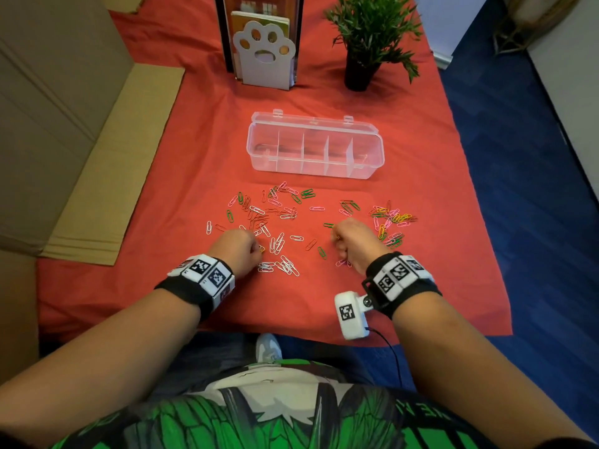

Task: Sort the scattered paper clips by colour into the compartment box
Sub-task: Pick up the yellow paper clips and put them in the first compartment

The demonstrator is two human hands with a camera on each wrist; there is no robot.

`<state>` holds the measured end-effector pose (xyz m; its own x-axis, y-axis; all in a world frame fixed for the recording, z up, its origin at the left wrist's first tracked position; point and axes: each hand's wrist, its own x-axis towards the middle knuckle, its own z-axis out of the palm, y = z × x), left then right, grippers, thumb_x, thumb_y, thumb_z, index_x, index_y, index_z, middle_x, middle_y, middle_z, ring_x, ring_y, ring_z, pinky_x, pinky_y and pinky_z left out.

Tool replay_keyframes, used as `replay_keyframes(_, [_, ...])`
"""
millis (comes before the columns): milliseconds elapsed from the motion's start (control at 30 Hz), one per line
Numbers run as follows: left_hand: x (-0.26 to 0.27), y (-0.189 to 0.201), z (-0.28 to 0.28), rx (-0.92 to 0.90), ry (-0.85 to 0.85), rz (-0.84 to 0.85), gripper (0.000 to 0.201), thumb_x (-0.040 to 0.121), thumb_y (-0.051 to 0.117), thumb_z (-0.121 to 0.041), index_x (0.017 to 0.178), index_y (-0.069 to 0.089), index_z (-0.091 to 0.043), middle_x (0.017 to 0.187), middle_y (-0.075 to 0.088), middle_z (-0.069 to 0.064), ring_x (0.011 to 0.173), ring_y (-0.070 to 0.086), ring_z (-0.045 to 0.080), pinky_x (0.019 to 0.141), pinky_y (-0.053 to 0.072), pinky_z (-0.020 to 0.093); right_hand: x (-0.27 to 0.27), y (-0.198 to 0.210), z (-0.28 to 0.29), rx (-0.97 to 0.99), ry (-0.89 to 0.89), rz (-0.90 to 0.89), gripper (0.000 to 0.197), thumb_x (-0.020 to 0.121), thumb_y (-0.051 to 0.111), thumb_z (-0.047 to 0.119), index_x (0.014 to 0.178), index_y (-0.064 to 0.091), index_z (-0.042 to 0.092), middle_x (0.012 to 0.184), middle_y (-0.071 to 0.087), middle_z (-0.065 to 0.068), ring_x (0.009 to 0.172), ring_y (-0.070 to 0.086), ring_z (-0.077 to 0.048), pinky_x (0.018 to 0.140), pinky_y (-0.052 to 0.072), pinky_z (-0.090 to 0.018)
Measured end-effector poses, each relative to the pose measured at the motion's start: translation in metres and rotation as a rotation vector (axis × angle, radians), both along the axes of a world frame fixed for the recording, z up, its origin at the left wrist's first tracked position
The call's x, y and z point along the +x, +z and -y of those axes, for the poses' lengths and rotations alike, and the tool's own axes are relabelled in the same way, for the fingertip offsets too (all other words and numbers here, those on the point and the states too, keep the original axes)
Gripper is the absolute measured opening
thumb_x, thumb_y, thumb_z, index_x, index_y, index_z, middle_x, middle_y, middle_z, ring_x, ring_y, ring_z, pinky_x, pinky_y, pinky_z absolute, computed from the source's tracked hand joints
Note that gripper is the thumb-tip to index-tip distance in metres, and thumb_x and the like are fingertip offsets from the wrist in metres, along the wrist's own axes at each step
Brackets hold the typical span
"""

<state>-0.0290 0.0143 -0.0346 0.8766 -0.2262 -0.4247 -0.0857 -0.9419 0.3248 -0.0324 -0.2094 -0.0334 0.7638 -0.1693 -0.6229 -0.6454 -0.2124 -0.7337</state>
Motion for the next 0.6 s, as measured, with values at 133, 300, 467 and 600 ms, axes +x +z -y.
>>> replay_keyframes(133, [0.004,0.017,0.013,-0.649,0.491,-0.386,0.009,0.072,0.049,-0.021,0.067,0.048,-0.014,0.053,0.046,0.000,0.047,0.040,0.017,0.048,0.032,0.022,-0.007,0.014,0.018,0.574,-0.335,0.121,0.021,0.087,0.039,-0.003,0.074,0.042,0.013,0.065,0.047,-0.006,0.045,0.037,-0.008,0.041,0.030,-0.018])
replay_keyframes(300, [0.012,0.039,0.023,-1.270,0.707,-0.789,0.017,0.057,0.033,-0.012,0.066,0.047,-0.009,0.054,0.045,0.004,0.040,0.036,0.012,0.043,0.031,0.014,-0.009,0.014,0.043,0.727,-0.441,0.159,0.025,0.086,0.035,-0.006,0.094,0.053,0.009,0.064,0.047,-0.002,0.045,0.040,-0.006,0.042,0.034,-0.017])
replay_keyframes(467, [0.016,0.035,0.055,-1.074,0.723,-0.718,0.025,0.087,0.043,-0.021,0.067,0.055,-0.016,0.049,0.048,-0.006,0.037,0.041,0.006,0.038,0.034,0.012,-0.012,0.015,0.075,0.673,-0.572,0.110,0.015,0.086,0.043,0.012,0.076,0.053,0.012,0.065,0.042,0.000,0.053,0.044,-0.011,0.044,0.038,-0.019])
replay_keyframes(600, [0.014,0.018,0.088,-0.710,0.331,-0.314,0.024,0.089,0.057,-0.031,0.070,0.062,-0.017,0.047,0.047,-0.011,0.040,0.039,0.001,0.042,0.031,0.015,-0.012,0.009,0.085,0.251,-0.411,0.041,0.021,0.090,0.044,0.008,0.073,0.054,0.014,0.061,0.037,0.002,0.048,0.034,-0.008,0.039,0.030,-0.017])
